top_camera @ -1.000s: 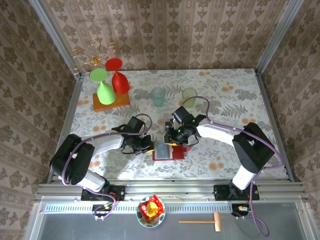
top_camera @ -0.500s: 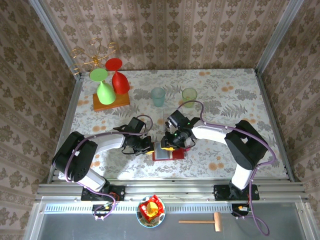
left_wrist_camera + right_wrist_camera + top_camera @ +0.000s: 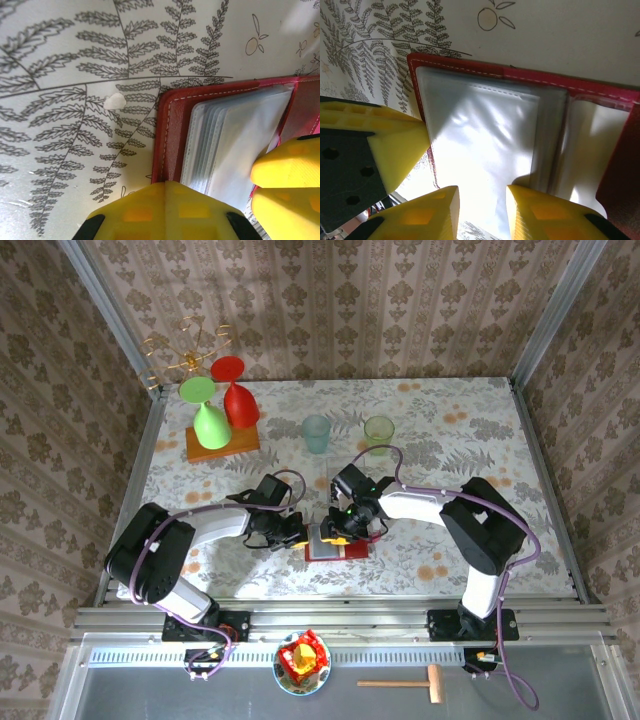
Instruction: Take the credit cards out of the card holder
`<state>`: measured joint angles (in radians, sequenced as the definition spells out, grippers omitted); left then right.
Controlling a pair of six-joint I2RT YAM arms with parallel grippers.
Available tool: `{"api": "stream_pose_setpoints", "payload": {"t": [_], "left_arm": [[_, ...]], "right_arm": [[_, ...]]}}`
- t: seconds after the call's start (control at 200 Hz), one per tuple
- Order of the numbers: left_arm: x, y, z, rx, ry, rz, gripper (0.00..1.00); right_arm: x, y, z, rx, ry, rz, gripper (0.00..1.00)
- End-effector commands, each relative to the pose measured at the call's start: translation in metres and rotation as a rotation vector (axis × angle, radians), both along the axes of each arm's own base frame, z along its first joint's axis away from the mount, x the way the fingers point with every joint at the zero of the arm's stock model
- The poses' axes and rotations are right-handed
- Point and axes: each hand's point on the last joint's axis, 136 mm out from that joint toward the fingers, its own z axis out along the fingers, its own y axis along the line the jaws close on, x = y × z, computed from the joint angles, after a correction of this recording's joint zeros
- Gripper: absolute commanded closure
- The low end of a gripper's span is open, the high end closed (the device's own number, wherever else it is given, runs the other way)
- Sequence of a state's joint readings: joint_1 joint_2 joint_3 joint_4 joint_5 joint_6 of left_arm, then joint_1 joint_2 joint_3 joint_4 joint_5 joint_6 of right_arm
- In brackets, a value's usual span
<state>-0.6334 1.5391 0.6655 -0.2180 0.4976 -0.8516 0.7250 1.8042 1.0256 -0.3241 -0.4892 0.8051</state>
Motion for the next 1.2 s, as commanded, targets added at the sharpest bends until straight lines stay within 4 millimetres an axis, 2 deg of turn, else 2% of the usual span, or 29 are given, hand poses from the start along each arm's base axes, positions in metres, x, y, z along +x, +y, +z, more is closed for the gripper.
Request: {"api": "stream_pose_setpoints", "payload": {"t": [0.0,0.44,0.79,0.975,1.195], "left_arm": [[-0.011,0.014,-0.015,0.075,0.047,-0.012,0.99],[-0.01,0.018,-0.019,0.092,0.053,-0.01,0.99],[-0.005,0.02,-0.019,0.118,0.05,-0.021,0.99],[0.004,0.02,-0.003,0.117,0.009,-0.022,0.99],[0.024,0.009,0.034,0.034,-0.126,-0.002,0.97]], "right_arm": [[0.0,-0.011,-0.002,-0.063,-0.009,-0.033,0.68],[0.001,-0.019,0.0,-0.059,-0.017,-0.052,0.68],[-0.002,-0.026,-0.006,-0.059,-0.003,-0.061,0.68],[-0.001,-0.026,-0.008,-0.044,-0.004,-0.069,0.68],[-0.002,-0.023,-0.009,-0.01,0.01,-0.08,0.68]]}}
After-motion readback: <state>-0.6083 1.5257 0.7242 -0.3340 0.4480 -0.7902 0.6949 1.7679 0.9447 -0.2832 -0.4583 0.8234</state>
